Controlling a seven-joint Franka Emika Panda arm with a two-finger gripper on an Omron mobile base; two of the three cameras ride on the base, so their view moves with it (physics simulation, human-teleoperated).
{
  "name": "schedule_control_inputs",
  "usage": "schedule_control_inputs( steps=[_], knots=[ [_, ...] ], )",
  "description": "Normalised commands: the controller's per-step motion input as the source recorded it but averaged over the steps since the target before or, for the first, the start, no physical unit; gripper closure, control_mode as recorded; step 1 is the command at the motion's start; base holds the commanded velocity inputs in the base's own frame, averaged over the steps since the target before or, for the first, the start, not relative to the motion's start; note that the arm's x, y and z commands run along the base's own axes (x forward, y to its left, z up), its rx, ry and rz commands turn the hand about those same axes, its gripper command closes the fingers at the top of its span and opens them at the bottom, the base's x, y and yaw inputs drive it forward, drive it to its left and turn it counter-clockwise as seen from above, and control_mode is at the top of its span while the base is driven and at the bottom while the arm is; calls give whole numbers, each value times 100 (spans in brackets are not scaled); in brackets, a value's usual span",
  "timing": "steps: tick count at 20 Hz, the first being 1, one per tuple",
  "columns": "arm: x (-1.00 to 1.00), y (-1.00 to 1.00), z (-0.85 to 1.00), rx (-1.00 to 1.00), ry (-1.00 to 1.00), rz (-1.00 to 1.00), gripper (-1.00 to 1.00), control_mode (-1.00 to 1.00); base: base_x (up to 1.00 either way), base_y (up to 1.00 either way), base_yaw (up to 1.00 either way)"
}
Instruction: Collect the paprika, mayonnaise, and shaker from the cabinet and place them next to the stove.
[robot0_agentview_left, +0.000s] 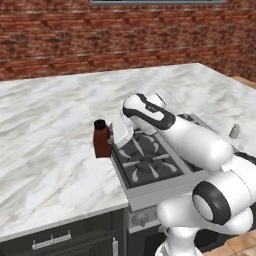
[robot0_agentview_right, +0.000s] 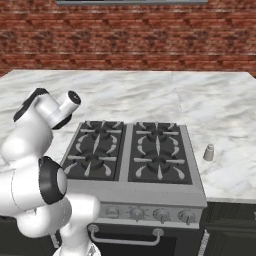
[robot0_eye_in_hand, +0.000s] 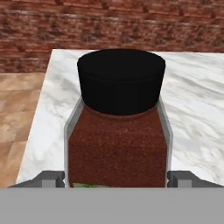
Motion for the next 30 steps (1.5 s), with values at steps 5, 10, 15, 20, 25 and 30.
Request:
schedule_control_inputs(
  steps=[5,10,15,20,25,30],
  knots=[
    [35,0,-28,0,-2,3,100,-100,0,0,0],
    [35,0,-22,2,0,6,100,-100,0,0,0],
    [34,5,-25,3,0,8,100,-100,0,0,0],
    [26,7,-26,1,0,8,100,-100,0,0,0],
    [20,15,-24,0,1,7,100,-100,0,0,0],
    [16,22,-22,0,0,5,100,-100,0,0,0]
  ],
)
